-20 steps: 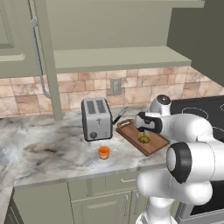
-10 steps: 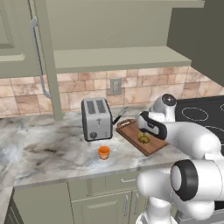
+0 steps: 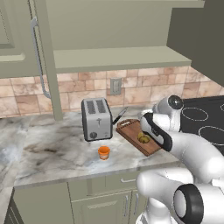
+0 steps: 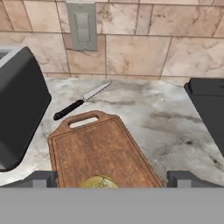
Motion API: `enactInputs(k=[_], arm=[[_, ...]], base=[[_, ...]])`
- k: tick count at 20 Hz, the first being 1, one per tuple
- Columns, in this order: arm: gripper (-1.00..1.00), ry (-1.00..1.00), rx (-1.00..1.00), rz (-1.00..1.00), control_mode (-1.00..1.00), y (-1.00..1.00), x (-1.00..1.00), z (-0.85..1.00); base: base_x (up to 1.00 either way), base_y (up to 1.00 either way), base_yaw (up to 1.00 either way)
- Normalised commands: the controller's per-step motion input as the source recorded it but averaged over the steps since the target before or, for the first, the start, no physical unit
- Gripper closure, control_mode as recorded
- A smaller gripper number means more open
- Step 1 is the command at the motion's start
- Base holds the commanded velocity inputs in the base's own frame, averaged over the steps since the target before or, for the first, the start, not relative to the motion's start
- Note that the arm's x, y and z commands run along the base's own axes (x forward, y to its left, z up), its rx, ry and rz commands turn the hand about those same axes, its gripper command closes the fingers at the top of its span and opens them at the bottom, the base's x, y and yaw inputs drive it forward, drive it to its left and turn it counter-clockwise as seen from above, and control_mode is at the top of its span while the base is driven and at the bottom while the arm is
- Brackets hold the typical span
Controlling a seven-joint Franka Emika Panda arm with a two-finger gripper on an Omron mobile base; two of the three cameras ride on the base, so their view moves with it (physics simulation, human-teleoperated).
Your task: Pick the bread, place it on the cutting board, pick the jam, place it on the counter, and close the cabinet.
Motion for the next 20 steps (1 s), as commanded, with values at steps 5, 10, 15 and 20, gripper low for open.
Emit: enactInputs(k=[5, 10, 15, 20], arm=[[-1.0, -0.09, 0.0, 0.0, -1.0, 0.0, -0.2, 0.32], [-1.0, -0.08, 0.0, 0.0, -1.0, 0.0, -0.2, 0.37], [-1.0, -0.05, 0.0, 0.0, -1.0, 0.0, -0.12, 0.29], [-1.0, -0.06, 0.0, 0.0, -1.0, 0.0, -0.15, 0.35]], base=[[0.0, 0.0, 0.0], [0.0, 0.0, 0.0], [0.0, 0.0, 0.0], [0.0, 0.0, 0.0]])
